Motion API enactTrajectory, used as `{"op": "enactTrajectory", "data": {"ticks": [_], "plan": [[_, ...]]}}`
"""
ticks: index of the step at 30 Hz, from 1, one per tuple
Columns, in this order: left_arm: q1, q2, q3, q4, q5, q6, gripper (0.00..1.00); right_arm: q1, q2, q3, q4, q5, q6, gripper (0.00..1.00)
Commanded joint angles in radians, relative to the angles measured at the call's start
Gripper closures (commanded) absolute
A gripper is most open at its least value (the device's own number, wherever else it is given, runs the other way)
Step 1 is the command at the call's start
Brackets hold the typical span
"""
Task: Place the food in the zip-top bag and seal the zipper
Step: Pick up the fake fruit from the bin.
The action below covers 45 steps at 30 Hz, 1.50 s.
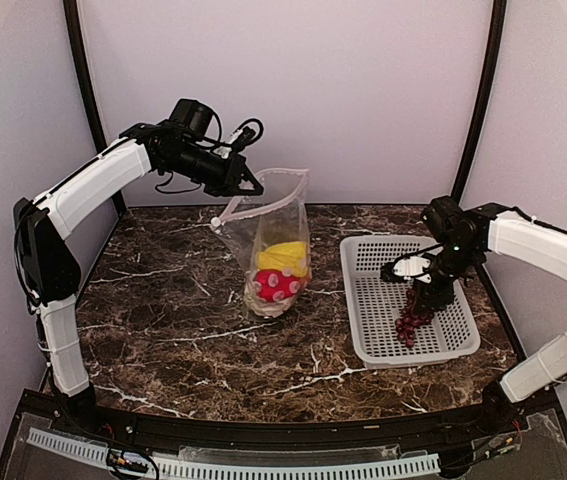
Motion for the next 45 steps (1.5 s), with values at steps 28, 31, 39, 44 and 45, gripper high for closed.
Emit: {"op": "enactTrajectory", "data": {"ticks": [28,31,39,44,45], "plan": [[0.000,-0.009,-0.038,-0.014,0.022,0.015,0.99,-0.001,0.235,-0.107,0.174,0.131,-0.045,0.45],[0.001,-0.009,-0.038,-0.013,0.025,0.014,0.99,-0.001,0.242,-0.098,0.177,0.108,-0.038,0.56],[0.001,-0.010,-0.037,-0.015,0.022,0.016,0.99,-0.001,0.158,0.048,0.130,0.006,0.017,0.83],[0.000,-0.008,-0.032,-0.014,0.021,0.013,0.99,-0.001,0.121,0.164,0.071,-0.090,0.066,0.90],[0.001,-0.009,-0.029,-0.014,0.021,0.013,0.99,-0.001,0.116,0.189,0.055,-0.110,0.076,0.91]]}}
